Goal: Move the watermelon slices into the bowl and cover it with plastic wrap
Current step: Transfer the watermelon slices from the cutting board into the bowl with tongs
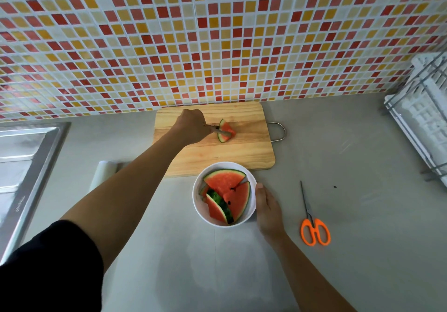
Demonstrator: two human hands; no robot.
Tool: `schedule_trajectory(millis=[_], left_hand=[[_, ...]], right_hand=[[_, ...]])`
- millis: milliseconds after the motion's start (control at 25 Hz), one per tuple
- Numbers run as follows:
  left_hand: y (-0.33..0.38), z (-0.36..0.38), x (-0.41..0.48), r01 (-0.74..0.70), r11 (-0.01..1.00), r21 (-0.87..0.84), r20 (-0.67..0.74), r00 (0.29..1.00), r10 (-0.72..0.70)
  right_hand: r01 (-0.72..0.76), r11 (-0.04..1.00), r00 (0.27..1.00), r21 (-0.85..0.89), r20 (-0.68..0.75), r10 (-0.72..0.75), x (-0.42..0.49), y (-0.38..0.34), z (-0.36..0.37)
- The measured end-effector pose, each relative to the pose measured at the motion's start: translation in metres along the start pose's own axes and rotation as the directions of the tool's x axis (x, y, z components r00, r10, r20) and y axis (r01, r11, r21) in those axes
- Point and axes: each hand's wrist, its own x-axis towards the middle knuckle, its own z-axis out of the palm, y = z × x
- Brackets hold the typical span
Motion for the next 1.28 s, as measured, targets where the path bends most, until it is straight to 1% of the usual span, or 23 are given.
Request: schedule_trajectory(millis=[200, 280, 320, 360, 400, 480, 520, 560, 600, 720, 760, 800, 840, 880, 920, 960, 1000, 1040, 1120, 1240, 1280], left_hand=[[-0.006, -0.002, -0.001, 0.024, 0.998, -0.065, -0.002, 1.000, -0.024], [-0.010, -0.003, -0.001, 0.053, 0.987, -0.154, -0.028, 0.998, -0.058], [-0.013, -0.003, -0.002, 0.078, 0.971, -0.228, -0.036, 0.995, -0.088], [-0.017, -0.004, -0.003, 0.110, 0.939, -0.325, -0.032, 0.991, -0.128], [-0.020, -0.005, -0.005, 0.150, 0.887, -0.437, -0.008, 0.985, -0.170], [-0.026, -0.009, -0.011, 0.224, 0.741, -0.633, 0.078, 0.971, -0.227], [-0.028, -0.012, -0.016, 0.242, 0.682, -0.690, 0.111, 0.967, -0.231], [-0.029, -0.015, -0.023, 0.243, 0.647, -0.723, 0.128, 0.967, -0.221], [-0.029, -0.019, -0.032, 0.231, 0.636, -0.736, 0.132, 0.971, -0.199], [-0.028, -0.025, -0.071, 0.159, 0.656, -0.737, 0.133, 0.987, -0.091], [-0.029, -0.024, -0.087, 0.142, 0.671, -0.728, 0.143, 0.988, -0.054], [-0.029, -0.021, -0.104, 0.120, 0.712, -0.692, 0.138, 0.990, -0.033], [-0.030, -0.015, -0.121, 0.077, 0.792, -0.606, 0.098, 0.995, -0.021], [-0.030, -0.008, -0.136, 0.003, 0.882, -0.471, 0.024, 1.000, 0.009], [-0.028, 0.000, -0.150, -0.090, 0.942, -0.324, -0.061, 0.995, 0.074], [-0.024, 0.009, -0.162, -0.183, 0.959, -0.217, -0.132, 0.979, 0.157], [-0.020, 0.018, -0.170, -0.256, 0.954, -0.157, -0.171, 0.958, 0.229], [-0.014, 0.028, -0.176, -0.298, 0.946, -0.126, -0.190, 0.943, 0.272], [-0.002, 0.049, -0.180, -0.317, 0.948, -0.038, -0.201, 0.931, 0.303], [0.011, 0.070, -0.185, -0.335, 0.929, 0.160, -0.131, 0.925, 0.356], [0.012, 0.072, -0.185, -0.336, 0.923, 0.187, -0.119, 0.925, 0.361]], right_hand=[[0.001, 1.000, 1.000, 0.008, 0.006, -0.001, 0.000, 0.002, -0.001], [0.005, 1.000, 1.000, 0.012, 0.010, -0.005, 0.001, 0.002, -0.001], [0.005, 1.000, 1.000, 0.017, 0.010, -0.005, 0.000, 0.002, 0.000], [0.005, 1.000, 1.000, 0.018, 0.009, -0.005, 0.001, 0.003, 0.000], [0.008, 1.000, 1.000, 0.013, 0.009, -0.008, 0.001, 0.003, 0.000], [0.011, 1.000, 1.000, -0.009, 0.014, -0.011, 0.002, 0.004, 0.000], [0.011, 1.000, 1.000, -0.020, 0.018, -0.011, 0.002, 0.004, 0.000], [0.011, 0.999, 1.000, -0.033, 0.020, -0.011, 0.002, 0.004, -0.001], [0.011, 0.999, 1.000, -0.048, 0.022, -0.010, 0.002, 0.004, -0.001], [0.019, 0.996, 1.000, -0.093, 0.026, -0.017, 0.001, 0.002, -0.001], [0.020, 0.995, 1.000, -0.101, 0.023, -0.018, 0.001, 0.002, -0.001], [0.018, 0.994, 1.000, -0.106, 0.022, -0.015, 0.001, 0.002, -0.002], [0.014, 0.994, 1.000, -0.111, 0.026, -0.011, 0.001, 0.002, -0.002], [0.012, 0.993, 0.999, -0.116, 0.031, -0.009, 0.001, 0.001, -0.002], [0.011, 0.993, 0.999, -0.122, 0.037, -0.006, 0.000, 0.001, -0.003], [0.009, 0.992, 0.999, -0.127, 0.040, -0.004, 0.000, -0.001, -0.003], [0.012, 0.992, 0.999, -0.127, 0.040, -0.007, -0.001, -0.002, -0.003], [0.019, 0.993, 0.999, -0.120, 0.037, -0.014, -0.002, -0.004, -0.003], [0.025, 0.994, 0.999, -0.102, 0.036, -0.022, -0.003, -0.006, -0.004], [0.015, 0.995, 0.999, -0.096, 0.047, -0.010, -0.004, -0.006, -0.005], [0.009, 0.996, 0.999, -0.089, 0.051, -0.004, -0.004, -0.006, -0.005]])
